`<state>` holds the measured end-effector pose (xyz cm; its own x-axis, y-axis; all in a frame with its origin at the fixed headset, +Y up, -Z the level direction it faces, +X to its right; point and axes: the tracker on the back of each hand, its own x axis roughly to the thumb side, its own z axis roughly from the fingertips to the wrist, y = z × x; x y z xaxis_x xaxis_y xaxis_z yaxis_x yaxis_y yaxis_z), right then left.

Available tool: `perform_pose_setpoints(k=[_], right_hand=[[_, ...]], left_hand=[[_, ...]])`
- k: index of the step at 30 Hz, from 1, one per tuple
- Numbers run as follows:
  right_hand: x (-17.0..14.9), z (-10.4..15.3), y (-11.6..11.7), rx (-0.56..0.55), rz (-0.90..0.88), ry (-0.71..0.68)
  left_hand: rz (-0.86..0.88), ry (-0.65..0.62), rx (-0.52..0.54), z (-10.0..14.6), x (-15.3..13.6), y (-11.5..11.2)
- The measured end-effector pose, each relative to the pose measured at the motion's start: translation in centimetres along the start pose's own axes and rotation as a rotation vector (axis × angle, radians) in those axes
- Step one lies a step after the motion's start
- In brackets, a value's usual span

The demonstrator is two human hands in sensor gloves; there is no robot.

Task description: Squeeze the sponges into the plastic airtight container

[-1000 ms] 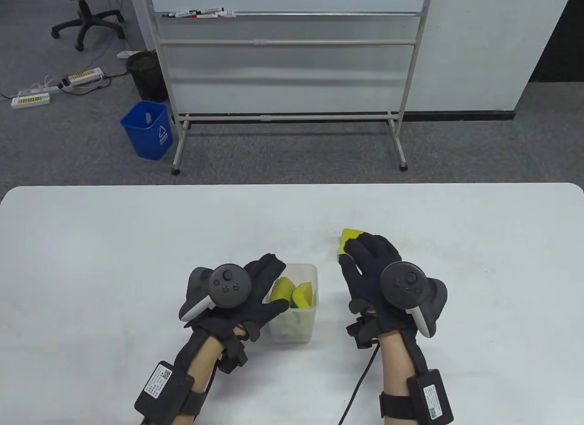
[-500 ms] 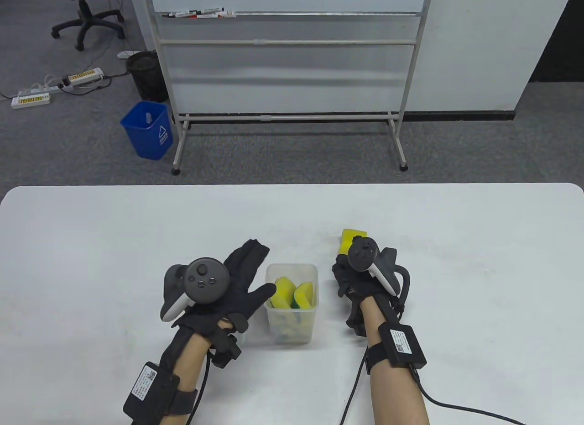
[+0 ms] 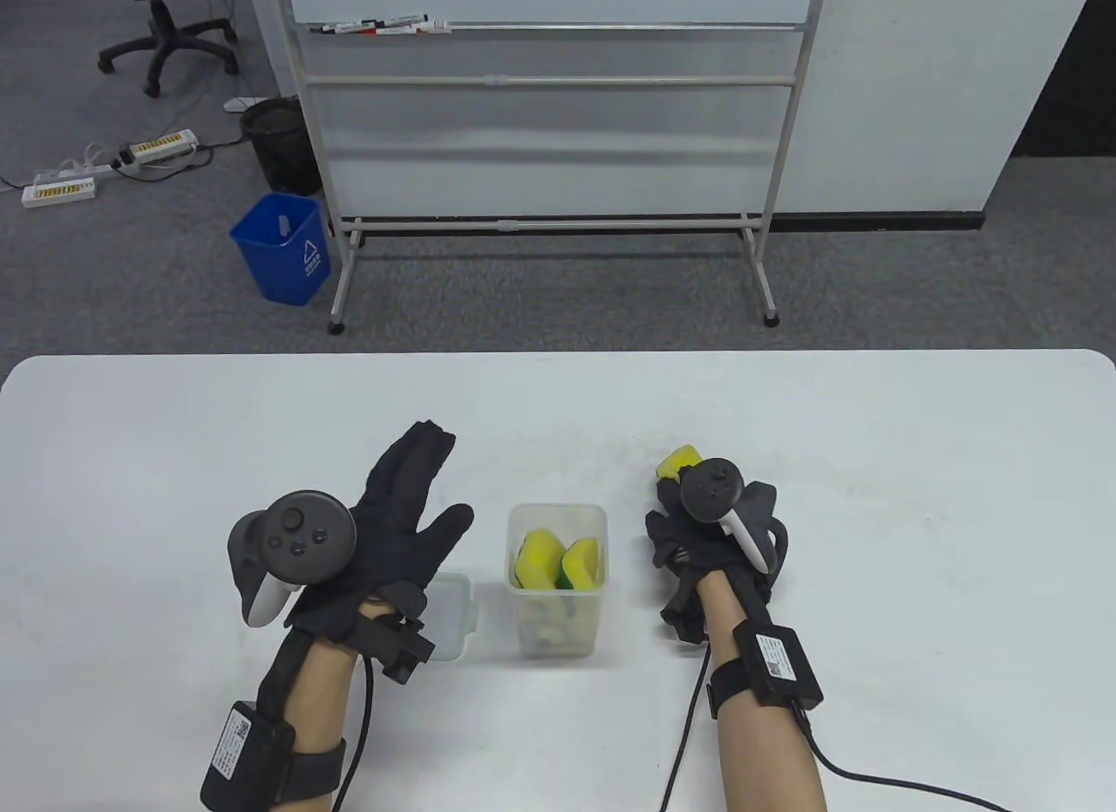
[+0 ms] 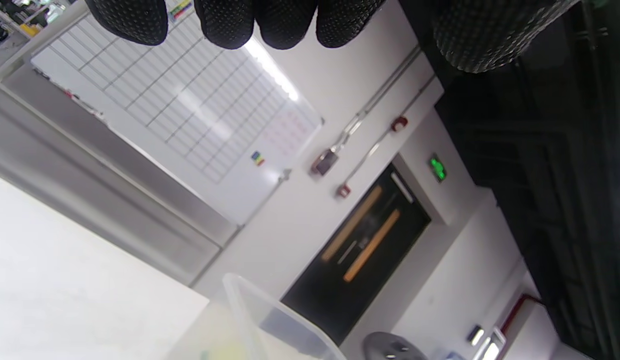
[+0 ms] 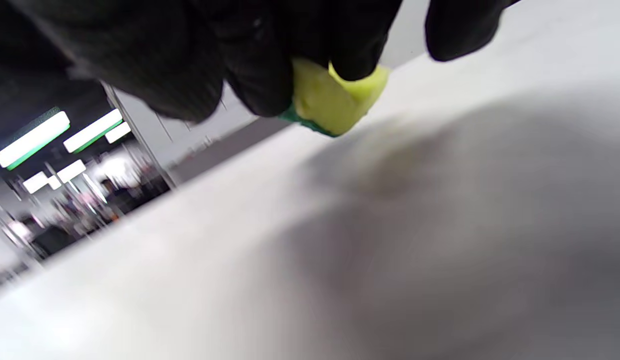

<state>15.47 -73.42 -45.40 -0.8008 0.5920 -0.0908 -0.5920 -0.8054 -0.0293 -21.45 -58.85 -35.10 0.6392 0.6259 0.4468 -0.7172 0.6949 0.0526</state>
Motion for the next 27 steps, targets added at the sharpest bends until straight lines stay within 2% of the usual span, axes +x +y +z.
perform_pose_setpoints(k=[4, 6, 8, 11, 16, 18, 22, 27], right_hand=[[2.0, 2.9, -4.2, -0.037, -0.347, -0.085], [4.0, 5.0, -6.3, -0.045, -0.49, -0.187], [6.3, 7.4, -8.2, -0.044, -0.555, -0.287], [8.9, 10.2, -9.3, -0.05, -0.597, -0.406], [12.0, 13.2, -9.1, 0.06, -0.751, -0.552], [12.8, 13.8, -9.0, 0.082, -0.739, -0.588], [13.7, 14.4, -8.5, 0.103, -0.713, -0.626], [14.3, 14.3, -7.3, 0.199, -0.799, -0.653]], left_hand=[[0.013, -0.011, 0.039, -0.1, 0.7, -1.1], [0.035, -0.022, 0.052, -0.2, 1.1, -1.8], [0.045, -0.031, 0.039, -0.2, 1.4, -2.3], [0.081, -0.034, 0.04, -0.2, 1.8, -3.0], [0.19, -0.018, 0.003, -0.3, 1.5, -3.7], [0.26, -0.022, -0.005, -0.3, 1.3, -3.9], [0.398, -0.077, -0.024, -0.5, 1.1, -4.0], [0.482, -0.082, -0.002, -0.6, 0.7, -4.1]])
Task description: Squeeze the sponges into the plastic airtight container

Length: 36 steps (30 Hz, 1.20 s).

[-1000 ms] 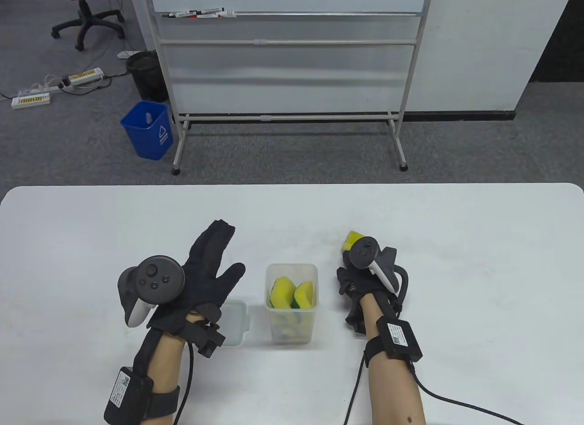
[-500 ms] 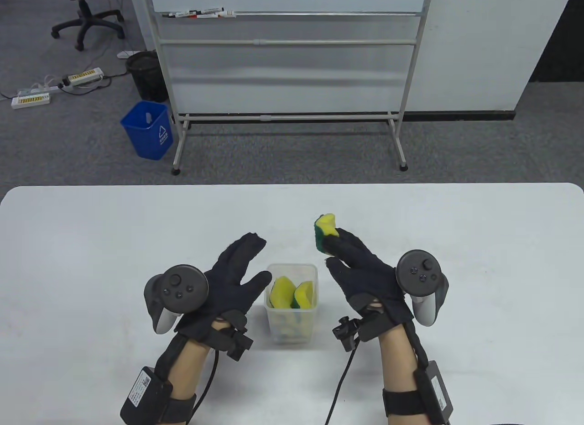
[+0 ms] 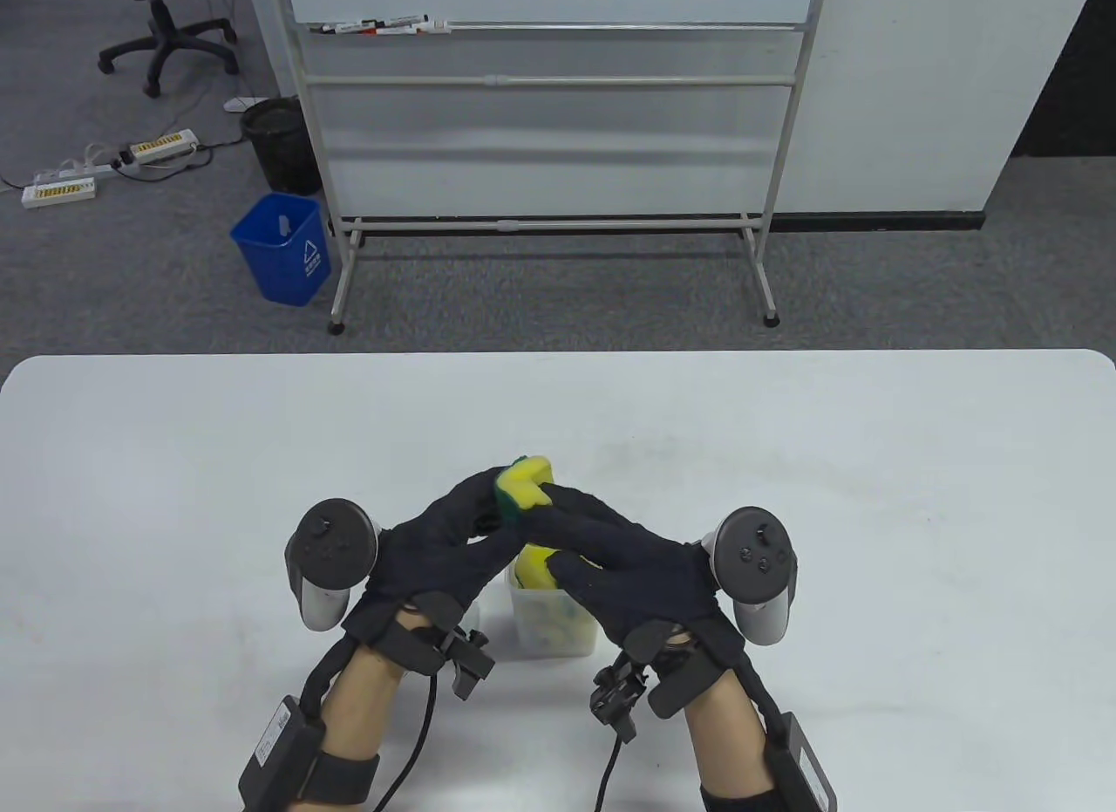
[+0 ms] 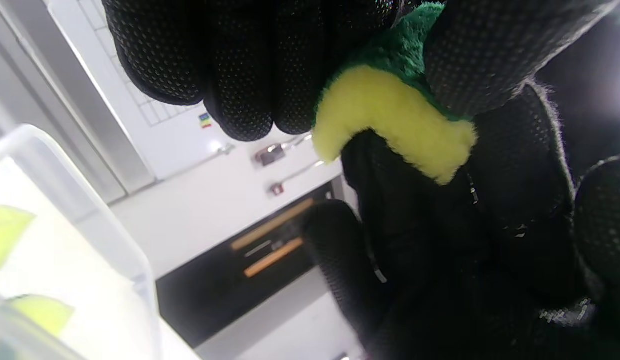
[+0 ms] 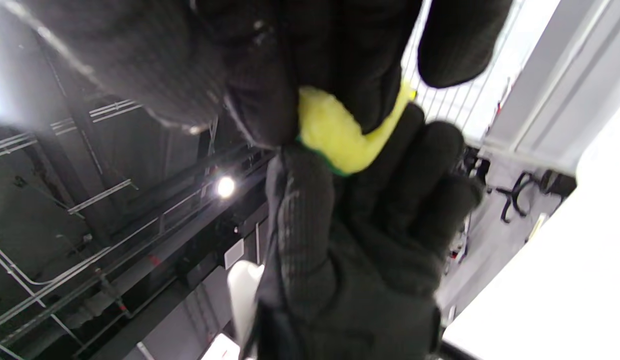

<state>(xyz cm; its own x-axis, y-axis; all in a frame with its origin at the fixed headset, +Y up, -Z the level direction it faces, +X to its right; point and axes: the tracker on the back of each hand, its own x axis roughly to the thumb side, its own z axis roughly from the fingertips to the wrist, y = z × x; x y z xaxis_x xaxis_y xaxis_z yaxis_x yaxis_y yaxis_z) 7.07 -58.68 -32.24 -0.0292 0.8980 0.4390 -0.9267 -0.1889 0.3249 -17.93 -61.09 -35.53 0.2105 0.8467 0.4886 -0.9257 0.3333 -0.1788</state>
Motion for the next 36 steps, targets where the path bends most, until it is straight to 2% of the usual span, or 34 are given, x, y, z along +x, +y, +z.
perform_pose_setpoints(k=[4, 6, 10, 14, 16, 20, 23, 26, 33, 36], right_hand=[[-0.7, -0.3, 0.5, 0.049, -0.037, 0.001], [-0.6, -0.3, 0.4, 0.035, 0.035, 0.008], [0.0, 0.0, -0.5, -0.097, 0.191, -0.003], [0.1, 0.6, -1.3, -0.284, 0.308, -0.023], [0.0, 0.5, -1.2, -0.245, 0.366, -0.005], [-0.5, 0.0, -0.1, -0.061, 0.449, 0.047], [-0.7, -0.3, 0.5, -0.036, 0.537, 0.067], [-0.4, -0.1, 0.6, -0.126, 0.637, 0.054], [-0.4, 0.0, 0.8, -0.258, 0.769, 0.008], [-1.1, 0.1, 0.4, -0.317, 0.771, 0.011]], left_hand=[[0.048, 0.044, 0.033, 0.1, -0.5, 0.4], [-0.025, 0.057, 0.07, 0.1, -0.5, 0.5], [-0.097, 0.055, 0.078, 0.1, -0.2, 0.2], [-0.231, 0.039, 0.069, 0.1, 0.1, 0.2], [-0.3, 0.021, 0.035, 0.0, 0.4, -0.1], [-0.432, -0.041, -0.045, -0.2, 1.3, -1.2], [-0.503, -0.078, -0.073, -0.2, 1.9, -2.0], [-0.601, -0.087, -0.054, 0.0, 2.1, -2.3], [-0.621, -0.079, -0.027, 0.0, 1.4, -2.6], [-0.636, 0.005, -0.107, -0.2, 0.6, -2.5]])
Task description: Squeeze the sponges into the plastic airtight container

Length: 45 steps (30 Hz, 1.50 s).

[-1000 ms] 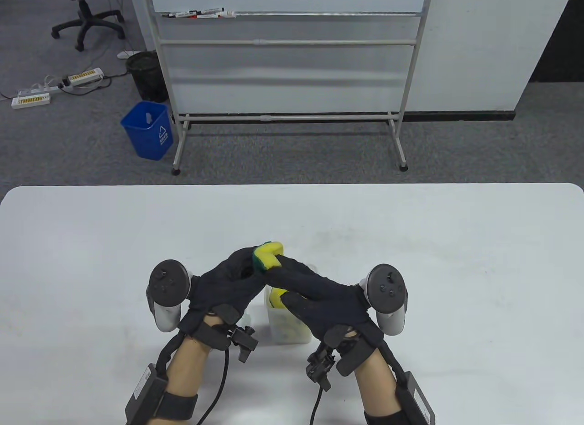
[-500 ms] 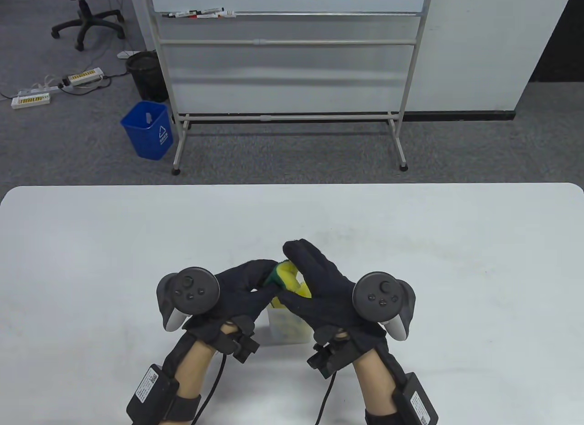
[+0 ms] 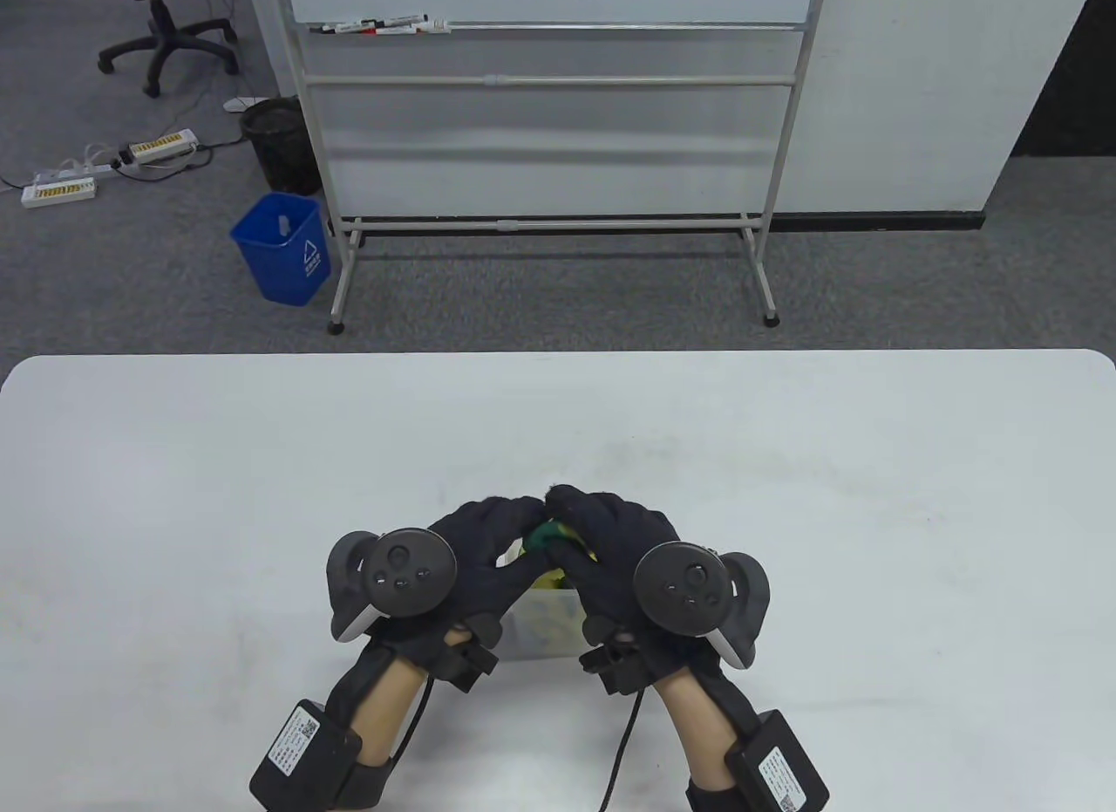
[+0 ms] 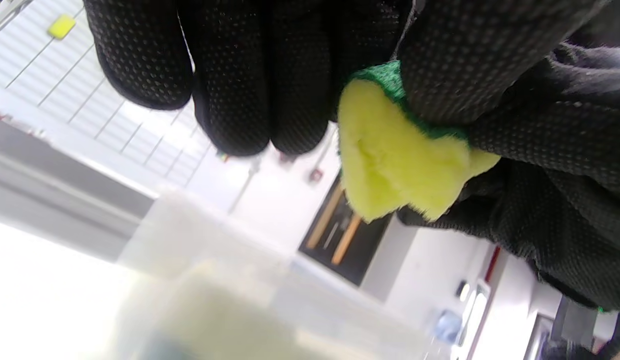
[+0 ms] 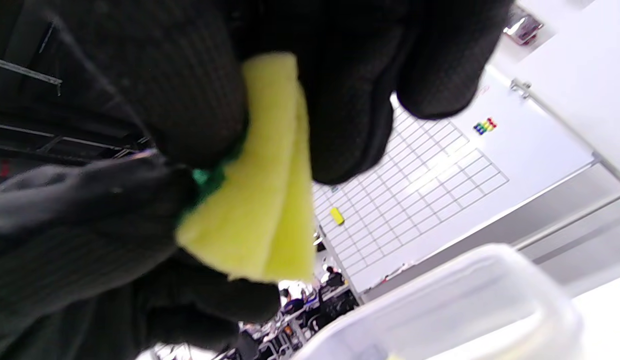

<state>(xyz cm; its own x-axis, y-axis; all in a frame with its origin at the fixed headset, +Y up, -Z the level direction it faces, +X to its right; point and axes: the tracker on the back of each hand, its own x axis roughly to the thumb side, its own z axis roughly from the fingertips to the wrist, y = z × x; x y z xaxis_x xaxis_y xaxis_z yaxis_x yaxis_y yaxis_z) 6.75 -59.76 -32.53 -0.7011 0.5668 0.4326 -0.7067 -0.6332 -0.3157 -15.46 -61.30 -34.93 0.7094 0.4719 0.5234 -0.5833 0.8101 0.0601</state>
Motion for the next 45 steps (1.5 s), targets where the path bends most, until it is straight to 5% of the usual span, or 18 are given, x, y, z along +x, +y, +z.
perform_pose_setpoints(k=[10, 16, 35, 45], right_hand=[[-0.5, 0.3, 1.2, -0.081, 0.226, 0.006], [0.8, 0.6, 1.6, -0.087, 0.393, -0.086], [-0.7, 0.1, 4.5, -0.047, 0.411, -0.175], [-1.2, -1.2, 5.1, 0.139, 0.446, -0.065]], left_hand=[[-0.008, 0.048, -0.269, -0.6, -2.3, -2.6], [-0.053, 0.048, -0.292, -0.7, -2.0, -3.2], [0.011, 0.059, -0.315, -0.8, -2.5, -3.5], [0.006, 0.062, -0.314, -0.8, -2.6, -3.6]])
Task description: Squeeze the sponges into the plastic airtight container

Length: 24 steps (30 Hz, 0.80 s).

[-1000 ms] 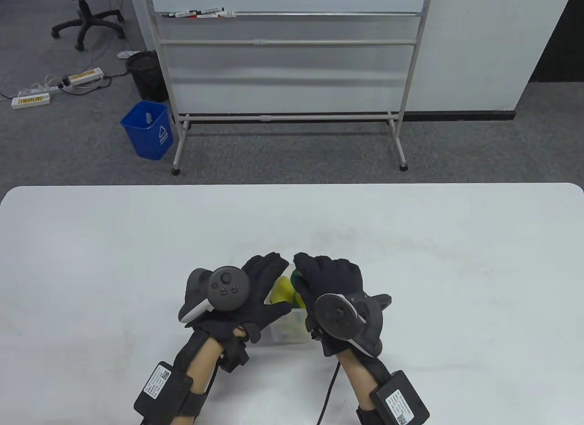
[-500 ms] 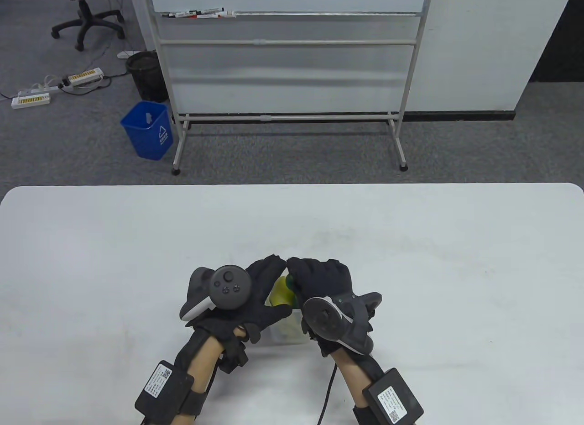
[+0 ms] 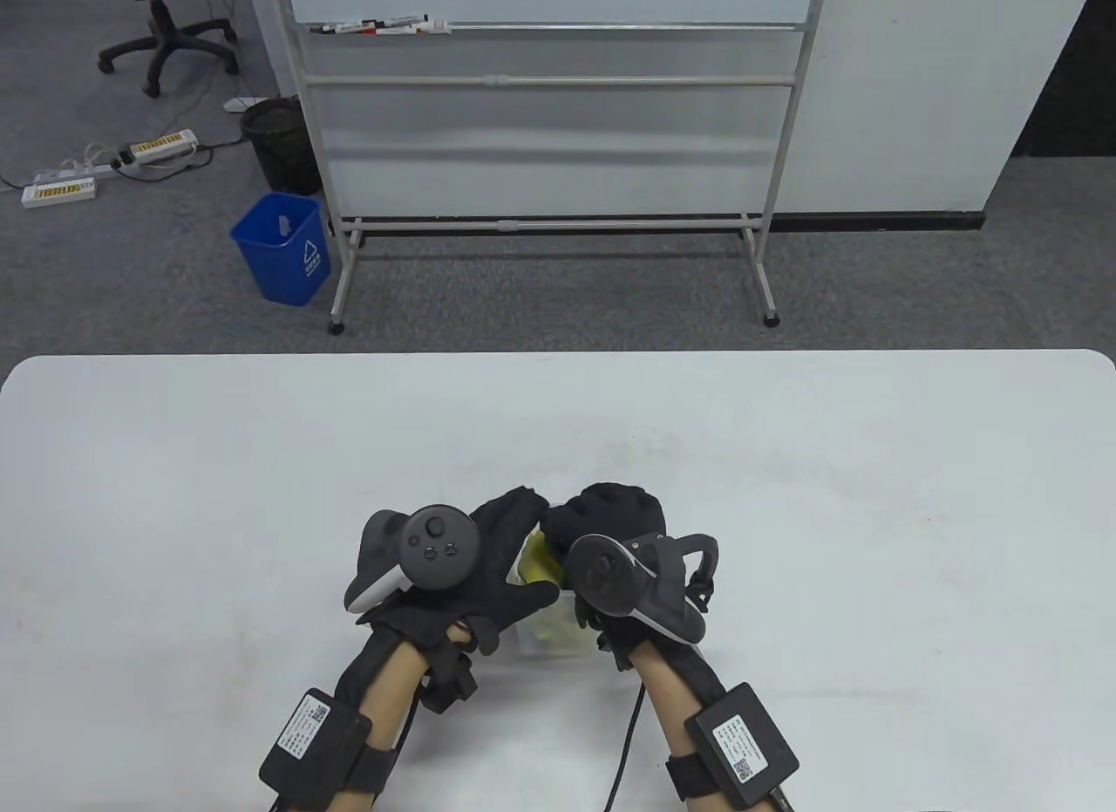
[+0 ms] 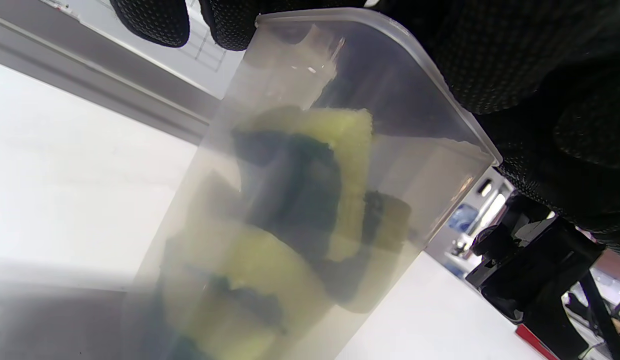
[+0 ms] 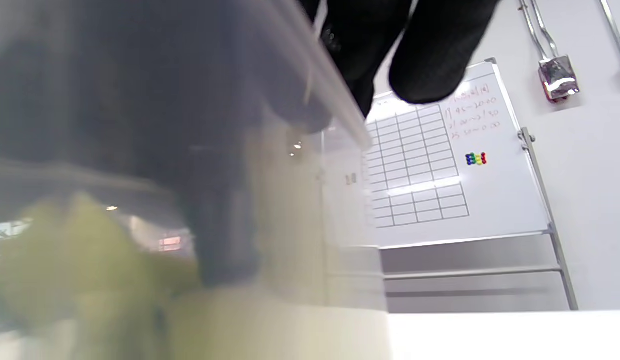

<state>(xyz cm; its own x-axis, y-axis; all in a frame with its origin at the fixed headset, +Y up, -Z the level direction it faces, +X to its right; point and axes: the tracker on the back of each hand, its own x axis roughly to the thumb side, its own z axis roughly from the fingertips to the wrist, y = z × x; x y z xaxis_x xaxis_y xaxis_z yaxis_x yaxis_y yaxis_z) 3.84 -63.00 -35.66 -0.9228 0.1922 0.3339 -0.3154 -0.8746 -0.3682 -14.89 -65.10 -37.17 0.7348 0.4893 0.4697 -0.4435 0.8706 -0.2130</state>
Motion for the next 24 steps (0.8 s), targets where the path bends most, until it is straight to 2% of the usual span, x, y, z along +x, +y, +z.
perform_pose_setpoints(k=[7, 13, 16, 19, 24], right_hand=[[-0.2, -0.1, 0.2, 0.1, 0.021, -0.007], [-1.0, -0.1, 0.7, 0.231, -0.075, -0.02], [-0.9, 0.1, 0.9, 0.263, -0.041, -0.028], [-0.7, 0.2, 1.2, 0.341, -0.014, -0.028], [-0.8, 0.1, 1.3, 0.421, -0.04, -0.012]], left_hand=[[-0.004, 0.002, 0.0, 0.0, 0.0, 0.0], [0.003, 0.004, 0.0, 0.0, 0.0, -0.1], [0.003, 0.005, 0.003, 0.0, 0.0, -0.1], [-0.004, 0.005, 0.0, 0.0, 0.0, -0.1], [-0.009, 0.004, -0.005, 0.0, 0.0, -0.1]])
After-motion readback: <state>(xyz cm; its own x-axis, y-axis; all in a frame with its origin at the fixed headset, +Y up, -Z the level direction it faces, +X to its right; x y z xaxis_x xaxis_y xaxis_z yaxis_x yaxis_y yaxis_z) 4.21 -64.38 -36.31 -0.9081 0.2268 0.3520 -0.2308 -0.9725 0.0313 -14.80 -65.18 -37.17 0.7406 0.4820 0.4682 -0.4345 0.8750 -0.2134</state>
